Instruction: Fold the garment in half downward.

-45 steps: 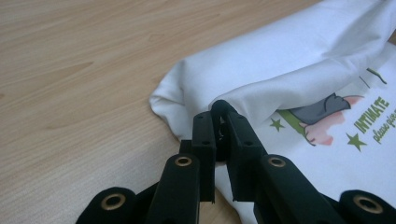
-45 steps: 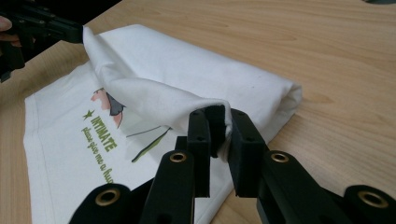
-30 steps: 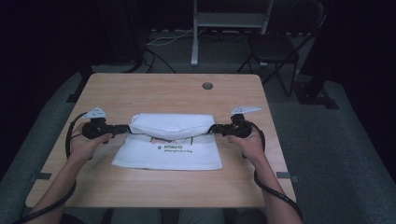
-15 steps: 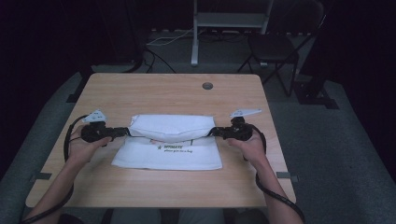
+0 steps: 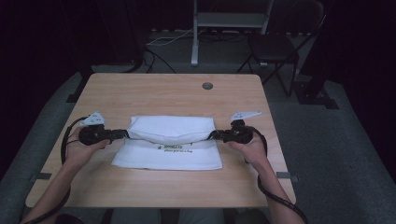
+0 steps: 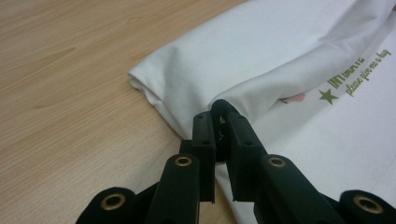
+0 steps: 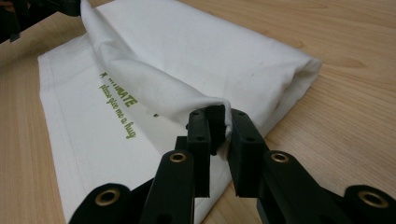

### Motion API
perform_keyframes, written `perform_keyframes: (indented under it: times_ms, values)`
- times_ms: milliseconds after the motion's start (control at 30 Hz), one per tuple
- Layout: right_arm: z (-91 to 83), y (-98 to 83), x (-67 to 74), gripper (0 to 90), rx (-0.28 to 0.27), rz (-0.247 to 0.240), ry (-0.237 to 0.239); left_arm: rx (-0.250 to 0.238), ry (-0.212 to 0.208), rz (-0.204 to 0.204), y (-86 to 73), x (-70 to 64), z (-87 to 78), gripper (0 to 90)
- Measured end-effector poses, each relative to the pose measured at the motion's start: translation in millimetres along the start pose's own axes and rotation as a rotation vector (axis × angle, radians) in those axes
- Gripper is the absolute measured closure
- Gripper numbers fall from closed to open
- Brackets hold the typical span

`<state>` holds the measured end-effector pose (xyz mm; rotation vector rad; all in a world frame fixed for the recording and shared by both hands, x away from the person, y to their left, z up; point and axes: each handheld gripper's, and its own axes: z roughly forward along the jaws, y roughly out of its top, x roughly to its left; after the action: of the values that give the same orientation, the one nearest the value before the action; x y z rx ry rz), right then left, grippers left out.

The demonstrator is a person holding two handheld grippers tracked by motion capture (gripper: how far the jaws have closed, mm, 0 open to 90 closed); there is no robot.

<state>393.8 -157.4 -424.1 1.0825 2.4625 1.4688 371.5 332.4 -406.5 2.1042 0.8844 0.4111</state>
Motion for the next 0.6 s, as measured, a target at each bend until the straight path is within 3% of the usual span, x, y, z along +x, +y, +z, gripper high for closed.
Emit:
perform_keyframes:
  times_ms: [600]
  values:
    - [-5.7, -3.5, 6.6, 80.4, 0.0, -0.027, 0.015, -0.019, -0.024, -0.007, -11.5, -5.8, -6.1, 82.8]
